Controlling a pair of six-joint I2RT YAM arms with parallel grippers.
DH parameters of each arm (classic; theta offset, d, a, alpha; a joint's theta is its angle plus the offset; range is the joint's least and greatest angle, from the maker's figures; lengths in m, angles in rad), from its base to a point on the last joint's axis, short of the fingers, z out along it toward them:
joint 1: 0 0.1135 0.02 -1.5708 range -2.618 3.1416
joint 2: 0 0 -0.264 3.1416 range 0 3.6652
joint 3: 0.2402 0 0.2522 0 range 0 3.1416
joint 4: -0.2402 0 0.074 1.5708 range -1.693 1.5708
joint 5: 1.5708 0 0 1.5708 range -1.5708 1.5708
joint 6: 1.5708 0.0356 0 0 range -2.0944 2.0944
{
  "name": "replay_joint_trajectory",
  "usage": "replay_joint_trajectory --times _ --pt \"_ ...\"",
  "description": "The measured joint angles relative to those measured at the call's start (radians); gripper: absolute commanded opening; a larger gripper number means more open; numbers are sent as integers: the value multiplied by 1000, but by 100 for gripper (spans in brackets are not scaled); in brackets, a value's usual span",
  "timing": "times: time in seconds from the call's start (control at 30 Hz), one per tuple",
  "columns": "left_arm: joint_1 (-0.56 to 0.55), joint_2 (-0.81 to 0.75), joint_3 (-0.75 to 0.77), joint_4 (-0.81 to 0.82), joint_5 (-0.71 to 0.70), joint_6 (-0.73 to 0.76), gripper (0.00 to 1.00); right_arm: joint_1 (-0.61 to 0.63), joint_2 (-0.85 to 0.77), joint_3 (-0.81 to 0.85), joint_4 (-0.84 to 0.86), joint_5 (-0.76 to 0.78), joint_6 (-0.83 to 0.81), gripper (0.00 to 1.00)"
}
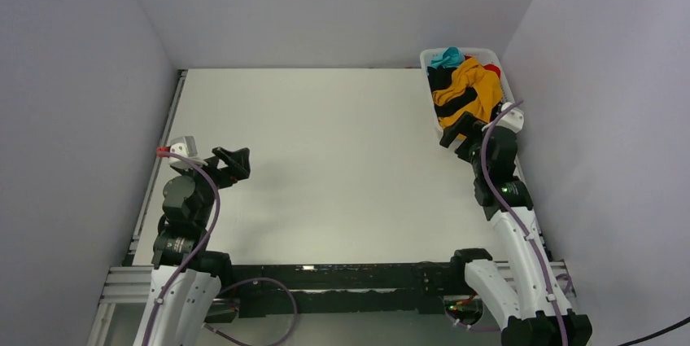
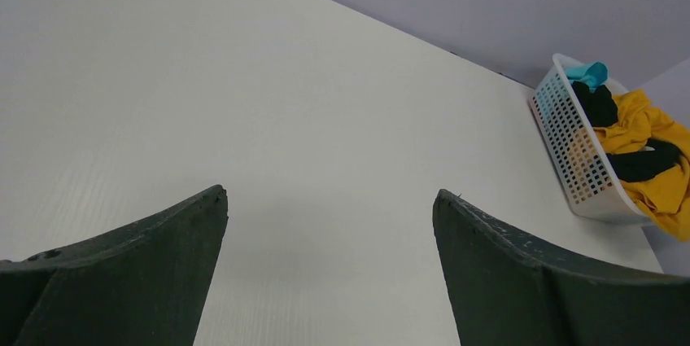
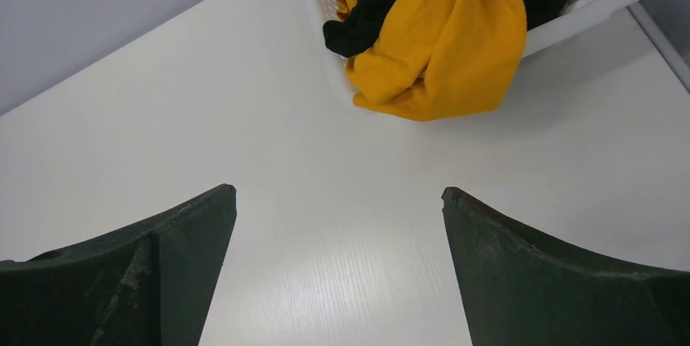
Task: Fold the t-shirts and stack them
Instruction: Grab crumpled tshirt from bin with the right arm
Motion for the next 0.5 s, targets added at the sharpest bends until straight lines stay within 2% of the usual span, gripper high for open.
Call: replay_joint_trajectory --times 0.3,0.5 --pt "0 -1 0 -8 -15 2 99 0 -13 -13 7 45 1 100" --pt "0 -1 0 -15 -36 6 99 0 130 46 -18 119 -6 100"
